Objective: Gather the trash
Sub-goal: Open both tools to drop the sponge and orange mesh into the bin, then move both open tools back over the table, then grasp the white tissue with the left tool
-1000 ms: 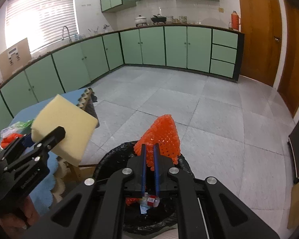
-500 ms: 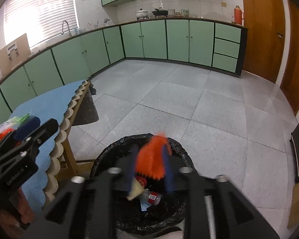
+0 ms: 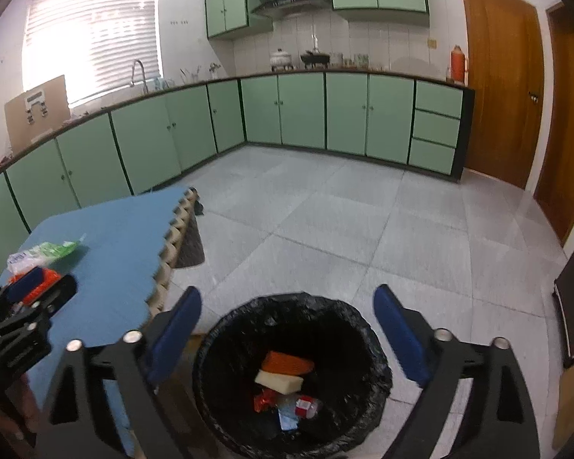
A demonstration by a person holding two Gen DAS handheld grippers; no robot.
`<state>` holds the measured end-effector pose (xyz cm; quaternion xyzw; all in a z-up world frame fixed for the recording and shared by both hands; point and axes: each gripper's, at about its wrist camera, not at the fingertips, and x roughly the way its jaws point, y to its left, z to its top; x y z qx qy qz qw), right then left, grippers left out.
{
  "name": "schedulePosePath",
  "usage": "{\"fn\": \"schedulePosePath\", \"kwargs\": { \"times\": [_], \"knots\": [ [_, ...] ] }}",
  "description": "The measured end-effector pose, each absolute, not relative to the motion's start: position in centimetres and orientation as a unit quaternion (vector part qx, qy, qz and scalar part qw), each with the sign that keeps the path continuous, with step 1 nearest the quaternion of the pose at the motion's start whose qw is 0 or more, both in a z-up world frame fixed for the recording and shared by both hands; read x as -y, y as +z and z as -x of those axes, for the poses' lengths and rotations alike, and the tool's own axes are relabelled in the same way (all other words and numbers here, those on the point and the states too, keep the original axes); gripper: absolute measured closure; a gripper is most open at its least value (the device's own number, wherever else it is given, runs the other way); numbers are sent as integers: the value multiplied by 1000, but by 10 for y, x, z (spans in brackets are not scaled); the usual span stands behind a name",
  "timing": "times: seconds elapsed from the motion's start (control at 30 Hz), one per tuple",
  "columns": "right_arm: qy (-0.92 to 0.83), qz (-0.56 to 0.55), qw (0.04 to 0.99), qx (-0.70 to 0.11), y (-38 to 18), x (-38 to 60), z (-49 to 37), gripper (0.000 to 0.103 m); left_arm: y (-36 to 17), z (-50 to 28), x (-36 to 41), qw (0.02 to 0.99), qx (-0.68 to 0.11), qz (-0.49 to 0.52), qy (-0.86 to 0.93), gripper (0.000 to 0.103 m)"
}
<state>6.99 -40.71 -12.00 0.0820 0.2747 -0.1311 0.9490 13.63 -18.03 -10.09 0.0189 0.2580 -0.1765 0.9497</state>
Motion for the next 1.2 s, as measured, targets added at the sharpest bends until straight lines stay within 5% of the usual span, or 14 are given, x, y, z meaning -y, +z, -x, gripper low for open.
{"fn": "schedulePosePath", "kwargs": {
  "times": [0.43,0.9,1.1,1.2],
  "knots": [
    [-36,-74,962,-260,-116,308,-77,10,-84,-79,59,967,-244,-39,-66,22],
    [23,-56,962,-268,-120,245,-67,10,-111,-66,23,962,-267,-32,-50,22],
    [30,-50,960,-272,-121,235,-68,10,-124,-72,17,959,-277,-27,-43,28],
    [33,-45,960,-274,-122,231,-68,10,-130,-78,16,957,-287,-25,-46,46]
  ]
}}
